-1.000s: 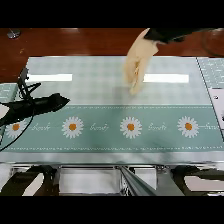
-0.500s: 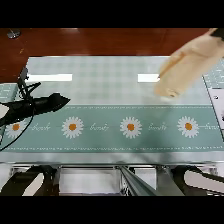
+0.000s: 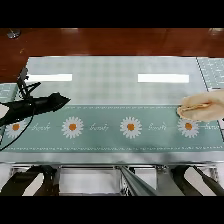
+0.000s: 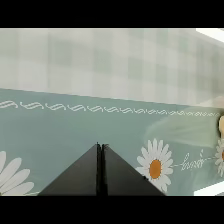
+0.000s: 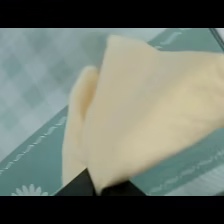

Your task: Fold the shirts.

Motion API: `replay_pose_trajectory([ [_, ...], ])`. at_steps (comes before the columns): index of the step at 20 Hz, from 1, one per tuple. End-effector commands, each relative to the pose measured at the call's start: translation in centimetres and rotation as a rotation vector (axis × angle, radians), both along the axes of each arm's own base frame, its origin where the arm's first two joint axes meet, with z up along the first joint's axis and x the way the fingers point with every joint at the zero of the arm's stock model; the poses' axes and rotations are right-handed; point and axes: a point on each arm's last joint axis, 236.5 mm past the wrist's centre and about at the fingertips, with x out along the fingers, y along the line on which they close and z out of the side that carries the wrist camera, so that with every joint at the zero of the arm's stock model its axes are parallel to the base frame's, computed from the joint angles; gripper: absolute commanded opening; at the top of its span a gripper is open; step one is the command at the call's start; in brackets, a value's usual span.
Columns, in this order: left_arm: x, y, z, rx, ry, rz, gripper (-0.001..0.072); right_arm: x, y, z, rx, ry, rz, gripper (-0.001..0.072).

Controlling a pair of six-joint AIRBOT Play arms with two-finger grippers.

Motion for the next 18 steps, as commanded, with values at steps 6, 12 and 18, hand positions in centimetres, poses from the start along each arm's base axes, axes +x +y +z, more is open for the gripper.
replay_pose_trajectory([
  [6, 1.1, 0.6, 0.4, 0.007, -0.037, 0.040, 0.0019, -18.9, -5.3, -3.4, -0.164, 0.257, -0.502, 0.0029],
  [12, 2.3, 1.4, 0.0, 0.014, -0.048, 0.080, 0.0019, -24.2, -5.1, -6.4, -0.189, 0.439, -0.639, 0.0627],
  [18, 7.5, 1.0, 9.0, 0.031, -0.239, 0.039, 0.0018, -7.4, -9.1, 4.0, -0.229, -0.190, -0.390, 0.0394],
])
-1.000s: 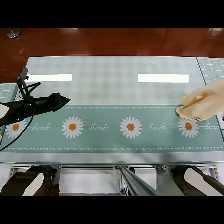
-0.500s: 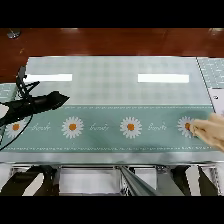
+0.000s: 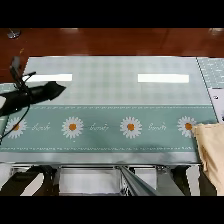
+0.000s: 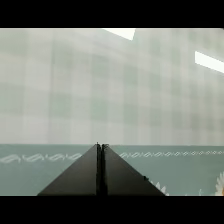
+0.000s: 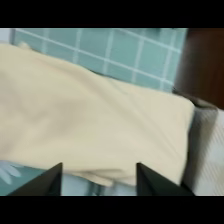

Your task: Fold the shirts.

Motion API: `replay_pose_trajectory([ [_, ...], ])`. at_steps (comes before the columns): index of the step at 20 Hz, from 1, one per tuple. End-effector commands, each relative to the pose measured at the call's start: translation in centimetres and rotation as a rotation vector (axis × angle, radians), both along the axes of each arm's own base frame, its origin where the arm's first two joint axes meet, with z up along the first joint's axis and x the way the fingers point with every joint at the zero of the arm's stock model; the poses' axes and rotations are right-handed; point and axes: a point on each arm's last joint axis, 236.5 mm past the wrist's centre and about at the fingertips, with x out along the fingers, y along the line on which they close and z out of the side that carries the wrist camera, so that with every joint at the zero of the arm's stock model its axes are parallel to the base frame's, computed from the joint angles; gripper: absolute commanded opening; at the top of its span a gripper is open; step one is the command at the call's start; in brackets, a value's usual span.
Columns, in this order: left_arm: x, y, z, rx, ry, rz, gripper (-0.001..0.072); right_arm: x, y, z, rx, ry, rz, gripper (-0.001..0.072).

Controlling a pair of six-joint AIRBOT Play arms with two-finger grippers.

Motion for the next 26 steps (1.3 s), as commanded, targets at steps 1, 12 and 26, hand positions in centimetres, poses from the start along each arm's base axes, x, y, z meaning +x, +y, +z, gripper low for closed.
replay_pose_trajectory([
  [1, 3.7, -0.4, 7.8, 0.014, -0.150, -0.036, 0.0017, 14.4, 0.5, 8.9, -0.087, -0.488, 0.297, 0.0293],
  [12, 2.0, -0.8, 1.3, 0.379, 0.110, -0.256, 0.0018, 30.9, 29.2, -8.0, 0.028, 0.021, 1.388, 0.0031],
  [26, 0.7, 2.4, -5.7, 0.450, 0.248, -0.220, 0.0019, 30.3, 32.0, -16.2, 0.191, 0.147, 1.343, 0.0031],
])
